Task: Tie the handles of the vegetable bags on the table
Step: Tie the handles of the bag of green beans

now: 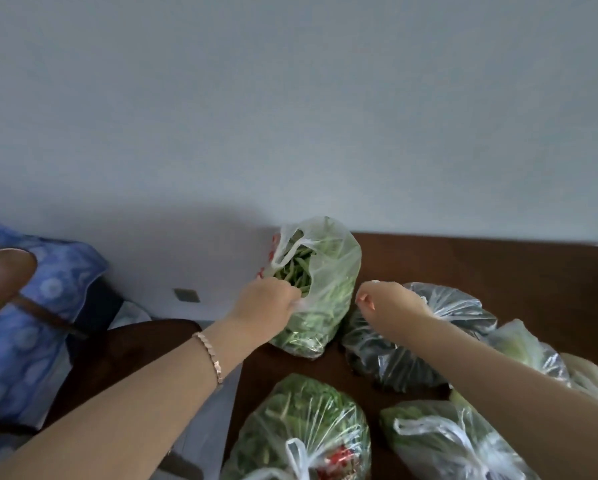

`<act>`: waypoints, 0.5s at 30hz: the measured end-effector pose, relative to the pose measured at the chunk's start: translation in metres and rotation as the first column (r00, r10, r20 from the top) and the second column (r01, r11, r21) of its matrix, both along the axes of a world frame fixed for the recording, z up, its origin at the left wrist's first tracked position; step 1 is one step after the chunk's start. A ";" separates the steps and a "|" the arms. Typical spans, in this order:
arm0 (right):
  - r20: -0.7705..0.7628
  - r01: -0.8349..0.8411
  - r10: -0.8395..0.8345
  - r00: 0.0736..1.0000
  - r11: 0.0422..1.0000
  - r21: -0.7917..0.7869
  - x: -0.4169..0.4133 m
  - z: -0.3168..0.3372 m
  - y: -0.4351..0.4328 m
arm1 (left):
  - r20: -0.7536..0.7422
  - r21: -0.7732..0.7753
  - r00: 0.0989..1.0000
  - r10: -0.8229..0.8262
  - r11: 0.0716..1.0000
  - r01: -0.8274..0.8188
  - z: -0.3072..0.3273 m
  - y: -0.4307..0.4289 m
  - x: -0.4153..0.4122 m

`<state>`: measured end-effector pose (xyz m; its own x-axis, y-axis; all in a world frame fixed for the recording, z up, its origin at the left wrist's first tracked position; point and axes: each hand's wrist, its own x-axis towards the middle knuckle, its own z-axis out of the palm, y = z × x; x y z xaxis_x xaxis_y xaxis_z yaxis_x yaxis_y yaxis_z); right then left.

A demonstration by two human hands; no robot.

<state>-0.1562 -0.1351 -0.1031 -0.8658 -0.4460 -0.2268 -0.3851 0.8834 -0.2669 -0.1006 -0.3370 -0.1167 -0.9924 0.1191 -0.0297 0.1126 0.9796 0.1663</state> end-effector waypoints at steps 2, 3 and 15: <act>-0.007 0.061 -0.062 0.998 0.995 -0.084 -0.009 -0.001 -0.016 | 0.027 -0.054 0.998 -0.060 0.997 0.062 0.001 -0.011 0.006; 0.008 0.076 -0.075 0.997 0.989 -0.128 -0.016 -0.003 -0.029 | 0.041 -0.076 0.996 -0.074 0.994 0.077 0.001 -0.023 0.008; 0.039 -0.282 0.288 0.957 0.887 0.367 -0.069 -0.035 -0.118 | -0.017 0.236 0.999 0.028 0.971 -0.023 0.003 -0.075 -0.001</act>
